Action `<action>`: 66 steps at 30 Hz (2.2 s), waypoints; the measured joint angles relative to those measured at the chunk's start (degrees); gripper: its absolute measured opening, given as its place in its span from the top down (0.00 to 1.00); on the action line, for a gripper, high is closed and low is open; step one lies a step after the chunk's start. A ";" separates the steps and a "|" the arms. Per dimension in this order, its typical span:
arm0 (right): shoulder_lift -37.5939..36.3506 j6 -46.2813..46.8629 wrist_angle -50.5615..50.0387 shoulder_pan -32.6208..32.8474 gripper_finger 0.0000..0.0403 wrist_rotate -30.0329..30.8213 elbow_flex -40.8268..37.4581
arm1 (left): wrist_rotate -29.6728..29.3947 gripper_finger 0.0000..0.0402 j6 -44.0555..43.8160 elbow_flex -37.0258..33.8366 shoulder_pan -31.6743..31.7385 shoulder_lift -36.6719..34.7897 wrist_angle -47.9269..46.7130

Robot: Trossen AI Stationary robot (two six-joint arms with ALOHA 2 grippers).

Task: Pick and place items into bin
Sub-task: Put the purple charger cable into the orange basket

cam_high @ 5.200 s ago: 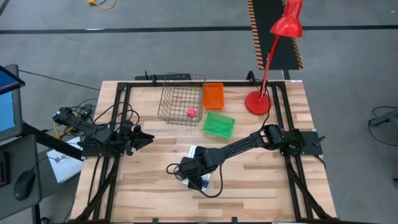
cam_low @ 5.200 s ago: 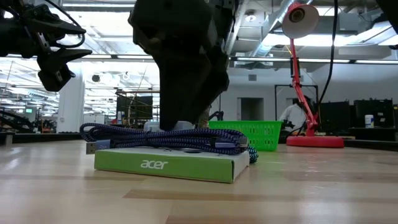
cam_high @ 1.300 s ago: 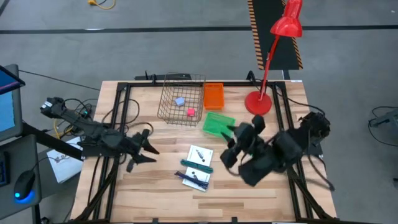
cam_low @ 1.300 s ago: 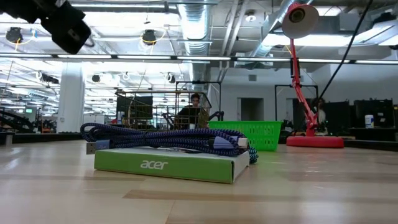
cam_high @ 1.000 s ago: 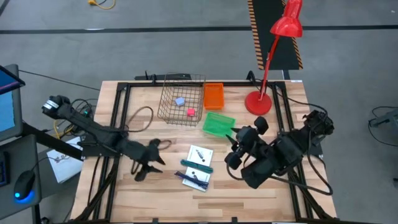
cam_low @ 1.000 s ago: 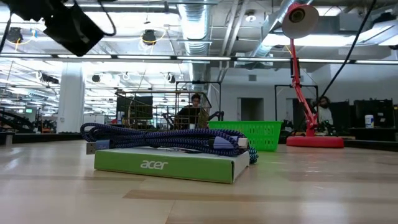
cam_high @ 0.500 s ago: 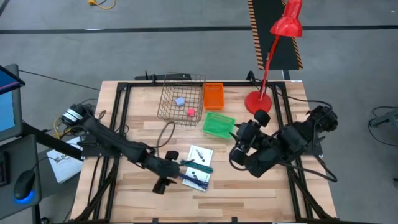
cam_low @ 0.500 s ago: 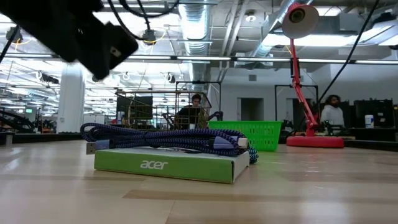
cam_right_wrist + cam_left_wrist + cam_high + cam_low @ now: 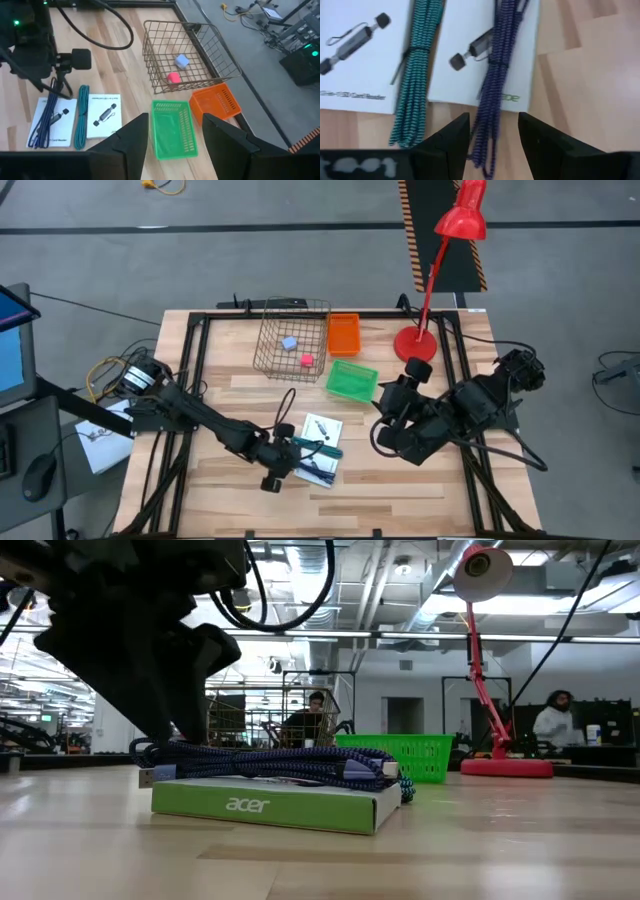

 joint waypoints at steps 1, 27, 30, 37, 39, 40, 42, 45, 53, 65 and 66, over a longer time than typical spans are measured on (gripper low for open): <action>0.00 0.01 -0.01 0.00 0.55 -0.01 0.00 | -0.19 0.61 0.00 0.00 0.04 0.01 -0.34; 0.02 1.49 -0.01 2.65 0.56 -1.41 0.02 | 1.22 0.61 3.46 -0.04 0.84 0.40 -4.22; 0.02 1.56 -0.01 2.64 0.56 -1.39 0.02 | 1.23 0.61 3.74 -0.04 1.40 0.40 -4.21; 0.07 1.59 0.01 2.64 0.56 -1.41 0.02 | 4.87 0.61 4.14 -0.01 2.20 3.16 -2.28; 0.11 1.59 0.01 2.62 0.56 -1.41 0.02 | 4.45 0.61 3.85 -0.04 2.19 3.92 -2.91; 0.11 1.59 0.01 2.62 0.56 -1.43 0.02 | 4.48 0.61 3.34 -0.02 2.18 4.54 -2.35; 0.11 1.61 0.01 2.63 0.56 -1.45 0.04 | 4.71 0.61 2.27 0.14 2.17 5.22 -1.80; 0.12 1.61 -0.01 2.58 0.56 -1.45 0.04 | 4.70 0.62 0.97 0.33 2.15 5.74 -1.45; 0.13 1.31 -0.01 2.54 0.59 -1.41 0.04 | 6.63 0.88 1.54 4.53 2.13 6.04 -6.04; 0.13 -0.25 -0.01 1.69 0.64 -1.29 0.04 | 0.49 0.96 6.08 23.75 2.15 5.98 -32.45; 0.13 -0.69 0.00 1.48 0.65 -1.27 0.04 | -1.37 0.97 6.51 25.97 2.15 5.95 -35.53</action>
